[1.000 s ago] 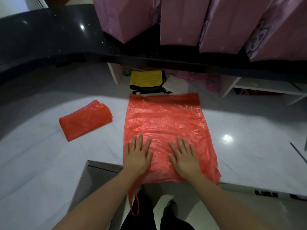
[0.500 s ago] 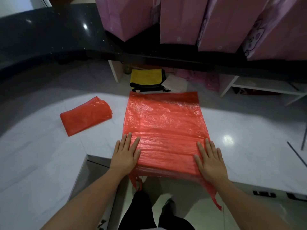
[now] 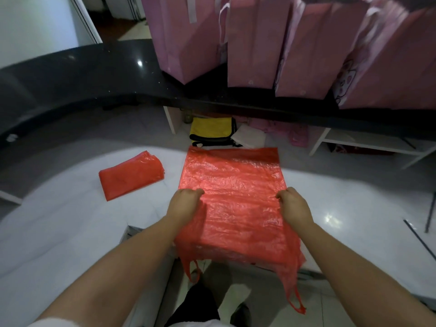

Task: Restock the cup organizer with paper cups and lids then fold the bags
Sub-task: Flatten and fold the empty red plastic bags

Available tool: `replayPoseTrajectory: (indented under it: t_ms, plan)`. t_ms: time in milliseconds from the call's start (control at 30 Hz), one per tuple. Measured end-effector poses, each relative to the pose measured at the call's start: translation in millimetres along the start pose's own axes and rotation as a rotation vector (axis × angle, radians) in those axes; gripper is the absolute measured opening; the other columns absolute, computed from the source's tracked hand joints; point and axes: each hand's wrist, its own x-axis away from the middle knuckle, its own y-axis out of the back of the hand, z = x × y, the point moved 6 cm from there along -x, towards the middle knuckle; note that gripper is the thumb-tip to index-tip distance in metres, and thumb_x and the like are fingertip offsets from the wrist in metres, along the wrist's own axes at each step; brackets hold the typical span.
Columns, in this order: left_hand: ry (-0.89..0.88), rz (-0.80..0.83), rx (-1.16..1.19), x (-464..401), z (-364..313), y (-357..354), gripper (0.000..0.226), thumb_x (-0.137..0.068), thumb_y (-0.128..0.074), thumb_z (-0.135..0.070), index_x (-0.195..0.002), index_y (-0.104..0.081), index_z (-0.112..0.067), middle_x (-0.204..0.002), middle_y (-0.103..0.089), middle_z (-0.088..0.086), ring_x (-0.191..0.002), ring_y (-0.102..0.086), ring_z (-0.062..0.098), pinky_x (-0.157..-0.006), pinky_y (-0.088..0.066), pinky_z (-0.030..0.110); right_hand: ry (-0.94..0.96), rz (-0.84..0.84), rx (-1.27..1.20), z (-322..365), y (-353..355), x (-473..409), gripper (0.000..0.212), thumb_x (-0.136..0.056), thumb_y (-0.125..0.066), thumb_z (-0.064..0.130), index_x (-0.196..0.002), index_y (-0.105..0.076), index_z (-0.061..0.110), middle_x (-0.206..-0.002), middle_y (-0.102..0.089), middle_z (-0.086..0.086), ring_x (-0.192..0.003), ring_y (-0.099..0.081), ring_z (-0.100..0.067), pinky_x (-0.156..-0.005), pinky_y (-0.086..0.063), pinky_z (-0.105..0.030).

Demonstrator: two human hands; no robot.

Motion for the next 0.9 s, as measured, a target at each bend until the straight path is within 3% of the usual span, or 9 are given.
replayPoseTrajectory:
  t_ms: [133, 233, 333, 433, 500, 600, 700, 800, 900]
  plan:
    - [0.068, 0.010, 0.091, -22, 7, 3, 0.046, -0.085, -0.055, -0.005, -0.127, -0.067, -0.019, -0.099, -0.073, 0.013, -0.087, -0.069, 0.034, -0.076, -0.055, 0.037, -0.023, 0.038, 0.017, 1, 3, -34, 0.021, -0.089, -0.056, -0.004, -0.096, -0.074, 0.005, -0.097, -0.064, -0.014, -0.086, -0.064, -0.034, -0.075, -0.053, -0.039]
    - [0.136, 0.039, 0.161, -49, 20, 5, 0.033, -0.089, -0.048, -0.013, -0.113, -0.071, -0.017, -0.102, -0.072, 0.010, -0.091, -0.068, 0.034, -0.076, -0.056, 0.037, -0.072, 0.056, -0.024, -1, 4, -64, 0.021, -0.089, -0.058, -0.002, -0.096, -0.075, 0.007, -0.101, -0.069, -0.014, -0.091, -0.065, -0.033, -0.078, -0.052, -0.037]
    - [0.170, 0.027, 0.242, -84, 47, 10, 0.023, -0.089, -0.046, -0.017, -0.095, -0.068, -0.013, -0.094, -0.070, 0.010, -0.089, -0.066, 0.033, -0.073, -0.055, 0.039, -0.176, 0.001, -0.119, 2, 8, -94, 0.019, -0.087, -0.055, -0.003, -0.086, -0.073, 0.003, -0.093, -0.066, -0.015, -0.086, -0.064, -0.035, -0.071, -0.050, -0.038]
    - [0.247, -0.037, 0.336, -117, 74, 9, 0.021, -0.094, -0.047, -0.019, -0.095, -0.065, -0.009, -0.096, -0.066, 0.012, -0.094, -0.063, 0.035, -0.077, -0.054, 0.042, -0.295, -0.065, -0.227, 1, 8, -118, 0.021, -0.092, -0.056, 0.009, -0.077, -0.069, 0.001, -0.080, -0.067, -0.016, -0.079, -0.065, -0.037, -0.061, -0.046, -0.040]
    - [0.312, -0.058, 0.424, -137, 88, 3, 0.024, -0.097, -0.051, -0.022, -0.110, -0.064, -0.007, -0.107, -0.064, 0.016, -0.104, -0.059, 0.037, -0.086, -0.051, 0.045, -0.376, -0.105, -0.287, -5, 8, -134, 0.026, -0.098, -0.057, 0.020, -0.081, -0.070, 0.004, -0.078, -0.068, -0.016, -0.081, -0.065, -0.038, -0.060, -0.040, -0.035]
    - [0.360, -0.052, 0.511, -167, 98, -5, 0.031, -0.097, -0.055, -0.027, -0.119, -0.060, -0.006, -0.112, -0.064, 0.018, -0.108, -0.058, 0.037, -0.087, -0.049, 0.043, -0.478, -0.169, -0.344, -14, 7, -156, 0.023, -0.097, -0.054, 0.015, -0.091, -0.069, 0.000, -0.090, -0.068, -0.025, -0.090, -0.064, -0.044, -0.067, -0.040, -0.034]
    - [0.410, -0.037, 0.599, -190, 104, -13, 0.044, -0.095, -0.063, -0.033, -0.127, -0.058, -0.003, -0.112, -0.065, 0.018, -0.108, -0.060, 0.036, -0.088, -0.050, 0.041, -0.608, -0.138, -0.376, -28, -3, -180, 0.026, -0.093, -0.058, 0.012, -0.112, -0.069, -0.003, -0.113, -0.066, -0.031, -0.106, -0.062, -0.046, -0.084, -0.049, -0.042]
    - [0.434, -0.020, 0.657, -204, 108, -21, 0.051, -0.087, -0.074, -0.034, -0.127, -0.060, -0.005, -0.107, -0.068, 0.014, -0.104, -0.064, 0.032, -0.088, -0.053, 0.039, -0.601, -0.025, -0.336, -36, -22, -202, 0.050, -0.090, -0.069, 0.022, -0.136, -0.058, 0.006, -0.132, -0.058, -0.027, -0.121, -0.057, -0.041, -0.101, -0.046, -0.039]
    - [0.479, 0.015, 0.707, -207, 111, -27, 0.044, -0.085, -0.077, -0.028, -0.122, -0.063, -0.007, -0.102, -0.071, 0.010, -0.100, -0.066, 0.031, -0.083, -0.053, 0.036, -0.534, 0.012, -0.290, -40, -37, -216, 0.043, -0.085, -0.072, 0.022, -0.127, -0.067, 0.012, -0.124, -0.067, -0.022, -0.114, -0.063, -0.036, -0.101, -0.049, -0.038]
